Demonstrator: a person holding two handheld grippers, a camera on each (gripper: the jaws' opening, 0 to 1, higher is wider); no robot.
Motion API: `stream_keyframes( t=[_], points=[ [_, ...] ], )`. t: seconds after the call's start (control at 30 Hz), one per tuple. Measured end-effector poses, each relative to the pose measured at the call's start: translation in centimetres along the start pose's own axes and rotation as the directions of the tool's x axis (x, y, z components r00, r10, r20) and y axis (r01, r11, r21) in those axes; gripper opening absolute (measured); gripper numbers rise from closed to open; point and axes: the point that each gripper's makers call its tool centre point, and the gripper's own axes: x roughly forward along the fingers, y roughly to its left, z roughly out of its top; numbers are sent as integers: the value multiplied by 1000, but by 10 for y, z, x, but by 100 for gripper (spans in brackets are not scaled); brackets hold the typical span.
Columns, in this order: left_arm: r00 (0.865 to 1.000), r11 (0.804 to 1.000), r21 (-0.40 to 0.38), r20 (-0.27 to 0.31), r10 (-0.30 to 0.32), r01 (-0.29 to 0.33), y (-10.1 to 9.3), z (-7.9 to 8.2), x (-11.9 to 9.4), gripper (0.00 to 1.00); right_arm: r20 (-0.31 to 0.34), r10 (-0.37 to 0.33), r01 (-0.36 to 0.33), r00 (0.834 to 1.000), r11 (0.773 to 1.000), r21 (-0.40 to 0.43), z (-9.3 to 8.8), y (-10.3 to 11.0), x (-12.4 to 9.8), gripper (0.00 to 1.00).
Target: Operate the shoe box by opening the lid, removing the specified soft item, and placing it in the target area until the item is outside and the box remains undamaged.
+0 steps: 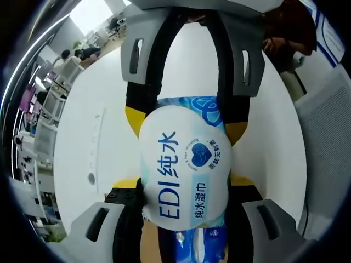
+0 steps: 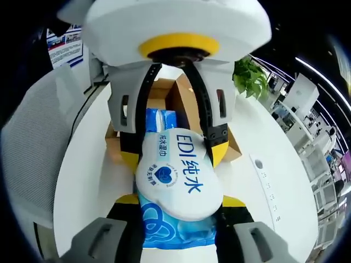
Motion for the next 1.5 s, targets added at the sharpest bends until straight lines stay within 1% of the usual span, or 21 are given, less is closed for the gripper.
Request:
stream_keyframes(
  t=[0.4,0.57,0.7,0.87,1.03,1.23,1.5],
  points=[
    [1000,1000,-18,-16,-11,11,-4,-3,22,60,6,22,-22,1000,1000,-3,-19,2,12,47],
    [999,1000,-19,-35,-13,12,-7,-8,31,60,13,25,-24,1000,1000,-3,-24,4,20,47],
    [999,1000,-24,-48,-9,8,-8,-14,36,60,6,26,-26,1000,1000,-14,-26,5,28,48],
    [999,1000,-28,-51,-9,7,-8,-19,39,60,13,27,-27,1000,1000,-15,-27,6,33,48],
    [999,1000,-30,-48,-12,11,-10,-19,43,60,12,29,-29,1000,999,-16,-31,6,35,48],
    [998,1000,-21,-61,-21,20,-14,-21,49,60,17,26,-26,1000,1000,-5,-35,9,40,48],
    [997,1000,-15,-68,-22,21,-14,-22,52,60,19,21,-21,1000,1000,-3,-38,10,42,48]
  ],
)
